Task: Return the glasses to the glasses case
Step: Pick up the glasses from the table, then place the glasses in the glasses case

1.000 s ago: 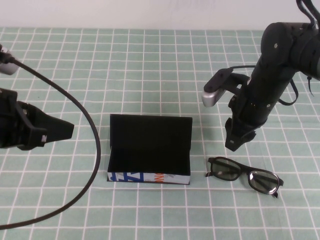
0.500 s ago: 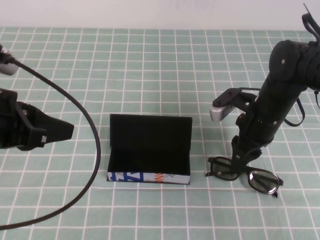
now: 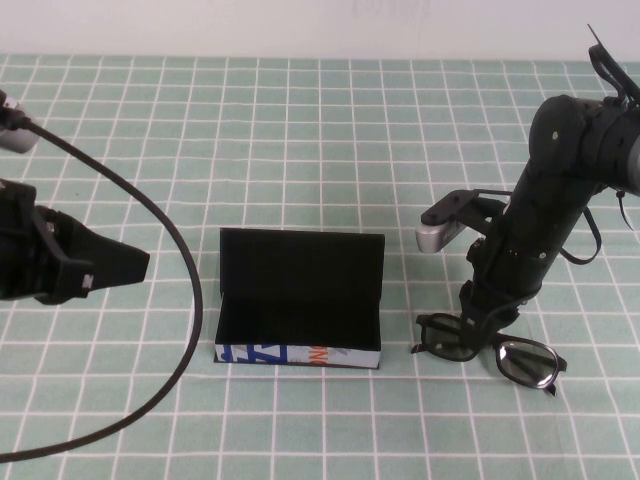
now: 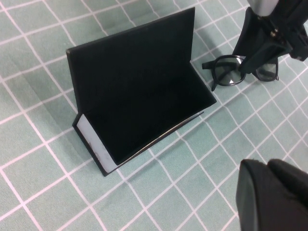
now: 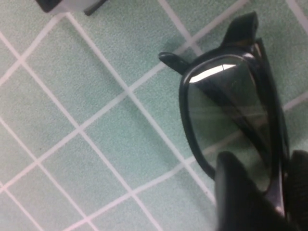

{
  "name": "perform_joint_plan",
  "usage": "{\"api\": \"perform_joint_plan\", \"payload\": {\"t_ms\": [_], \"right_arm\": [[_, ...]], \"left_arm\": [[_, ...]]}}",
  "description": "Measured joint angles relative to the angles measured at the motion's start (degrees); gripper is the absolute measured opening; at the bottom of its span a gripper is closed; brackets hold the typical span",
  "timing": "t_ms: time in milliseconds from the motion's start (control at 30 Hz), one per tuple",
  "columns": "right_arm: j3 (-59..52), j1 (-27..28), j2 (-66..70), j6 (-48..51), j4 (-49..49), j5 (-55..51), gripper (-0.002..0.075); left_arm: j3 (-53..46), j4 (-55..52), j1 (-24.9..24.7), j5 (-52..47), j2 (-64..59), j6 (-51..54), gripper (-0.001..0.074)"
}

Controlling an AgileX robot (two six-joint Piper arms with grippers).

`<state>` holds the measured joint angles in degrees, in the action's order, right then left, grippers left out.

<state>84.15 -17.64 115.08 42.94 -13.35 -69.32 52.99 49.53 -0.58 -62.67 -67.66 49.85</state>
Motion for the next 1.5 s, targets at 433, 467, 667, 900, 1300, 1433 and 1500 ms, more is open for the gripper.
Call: {"api": "perform_joint_plan", "payload": {"t_ms": [433, 467, 667, 900, 1300, 1433, 1500], "right_arm": [[0.0, 0.0, 0.0, 2.3, -1.4, -0.6, 0.0011], [0.0, 0.0, 0.0, 2.5, -1.7, -0.6, 0.001], [2.2, 0.0, -0.9, 2.6, -2.3, -0.2, 0.0004], [3.6, 0.0, -4.9, 2.0, -3.3, -0.2, 0.0003], [8.4, -3.0, -9.9, 1.7, -6.2, -0.6, 0.0003], [10.3, -6.7, -10.0, 1.7, -5.6, -0.7, 0.0003], [11.0, -9.1, -10.0, 2.0, -4.8, -0.8, 0.0002]], "left_arm": [[0.0, 0.0, 0.0, 0.0, 0.0, 0.0, -0.0002], [0.0, 0.0, 0.0, 0.0, 0.0, 0.0, -0.0002], [0.0, 0.0, 0.0, 0.0, 0.0, 0.0, -0.0002], [0.0, 0.0, 0.0, 0.0, 0.0, 0.0, -0.0002], [0.0, 0.0, 0.0, 0.1, 0.0, 0.0, -0.0002], [0.0, 0.0, 0.0, 0.1, 0.0, 0.0, -0.0002], [0.0, 0.0, 0.0, 0.1, 0.0, 0.0, -0.0002]]}}
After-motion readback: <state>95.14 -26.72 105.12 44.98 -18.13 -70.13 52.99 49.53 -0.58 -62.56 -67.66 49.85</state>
